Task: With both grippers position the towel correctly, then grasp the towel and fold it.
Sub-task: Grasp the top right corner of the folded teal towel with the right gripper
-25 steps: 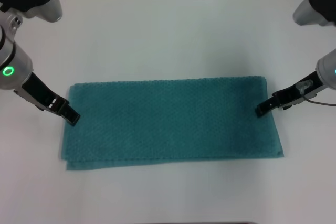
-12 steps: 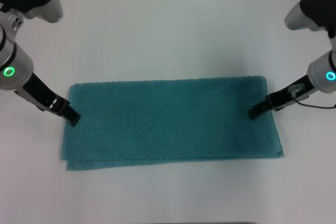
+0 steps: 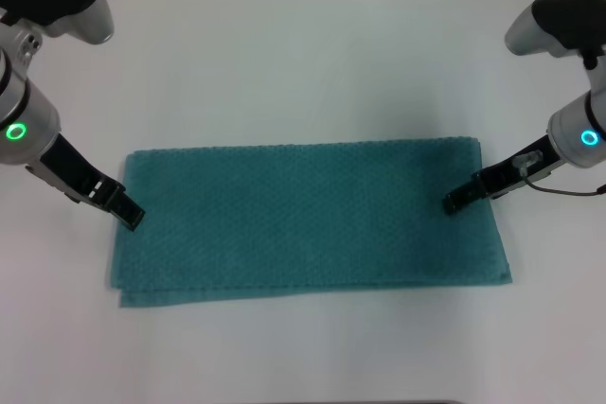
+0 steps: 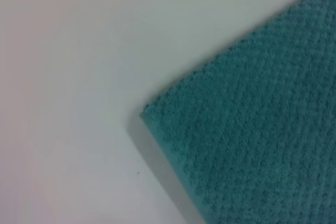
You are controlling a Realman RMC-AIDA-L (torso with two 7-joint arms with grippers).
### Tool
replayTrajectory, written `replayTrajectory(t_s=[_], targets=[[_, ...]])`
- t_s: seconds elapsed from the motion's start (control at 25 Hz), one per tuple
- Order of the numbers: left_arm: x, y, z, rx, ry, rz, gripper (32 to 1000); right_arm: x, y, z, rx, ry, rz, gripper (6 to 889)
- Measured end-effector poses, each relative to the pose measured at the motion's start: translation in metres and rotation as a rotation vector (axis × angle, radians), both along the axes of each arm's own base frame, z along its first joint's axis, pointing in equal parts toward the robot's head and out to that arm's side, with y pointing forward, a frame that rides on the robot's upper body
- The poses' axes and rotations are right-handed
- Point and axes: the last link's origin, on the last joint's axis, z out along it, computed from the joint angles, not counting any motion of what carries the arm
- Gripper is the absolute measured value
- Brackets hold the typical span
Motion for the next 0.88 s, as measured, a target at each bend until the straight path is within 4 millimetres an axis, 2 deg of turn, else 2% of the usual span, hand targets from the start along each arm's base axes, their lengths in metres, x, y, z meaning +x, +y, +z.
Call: replayTrajectory(t_s=[0.8, 0.88], targets=[[-0.0022, 0.0004, -0.002, -0.002, -0.001, 0.007, 876, -0.0002, -0.0012, -0.0022, -0.012, -0.006, 0.007, 813], [-0.0029, 0.0003, -0.0027, -0.005, -0.001, 0.01, 876, -0.0001, -0.0013, -0.0022, -0.014, -0.008, 0.008, 742]])
